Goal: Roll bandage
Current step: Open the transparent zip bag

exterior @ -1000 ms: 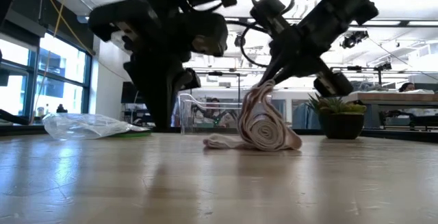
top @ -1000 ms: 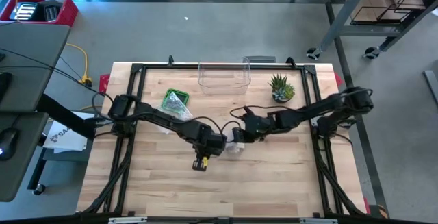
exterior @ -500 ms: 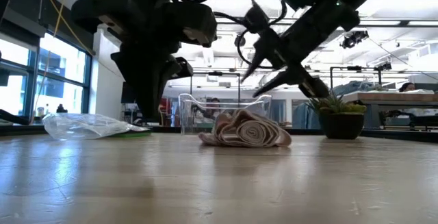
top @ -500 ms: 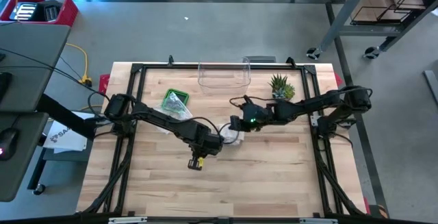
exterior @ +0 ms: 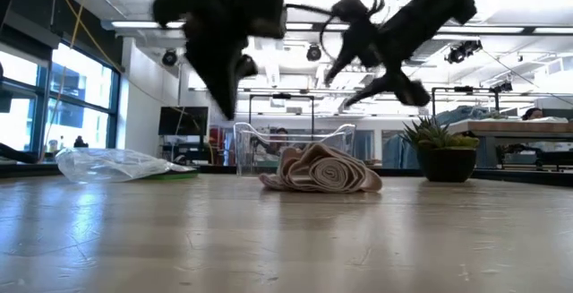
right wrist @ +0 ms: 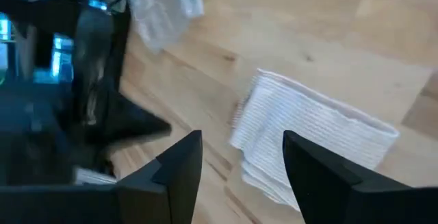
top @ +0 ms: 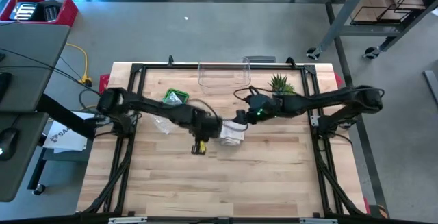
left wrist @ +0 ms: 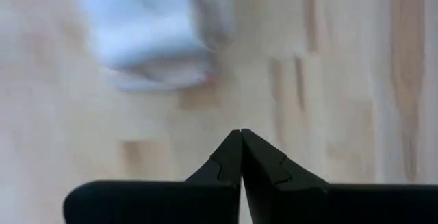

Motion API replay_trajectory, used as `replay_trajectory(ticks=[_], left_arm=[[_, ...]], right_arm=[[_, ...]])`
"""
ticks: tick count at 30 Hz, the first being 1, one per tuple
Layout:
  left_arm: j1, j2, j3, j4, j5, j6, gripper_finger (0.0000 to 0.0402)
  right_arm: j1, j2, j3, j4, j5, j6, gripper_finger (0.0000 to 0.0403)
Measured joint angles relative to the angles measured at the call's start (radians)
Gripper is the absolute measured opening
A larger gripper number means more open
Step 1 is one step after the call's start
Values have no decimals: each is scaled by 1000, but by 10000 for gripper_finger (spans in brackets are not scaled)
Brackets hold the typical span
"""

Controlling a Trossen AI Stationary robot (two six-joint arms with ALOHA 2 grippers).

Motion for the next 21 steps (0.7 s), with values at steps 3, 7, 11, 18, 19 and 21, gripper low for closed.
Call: replay_trajectory(ticks=[3,7,11,18,19,21], left_arm=[[57,-84,-2,-40,-28,-16,0],[121,-160,-3,-71,-100,-48,0],[166,-238,-17,-56,-134,-81,0],[204,-337,-213,-37,-105,-232,0],[215,-341,-236,-41,-82,-247,0],[244,-341,-261,-40,-38,-267,2]], right_arm=[[5,-75,-8,-164,29,-67,193],[22,-159,-6,-337,99,-77,193],[47,-213,-7,-527,166,-77,193],[77,-261,-78,-517,140,-64,193],[78,-266,-104,-479,119,-52,193],[78,-273,-163,-374,69,-17,193]])
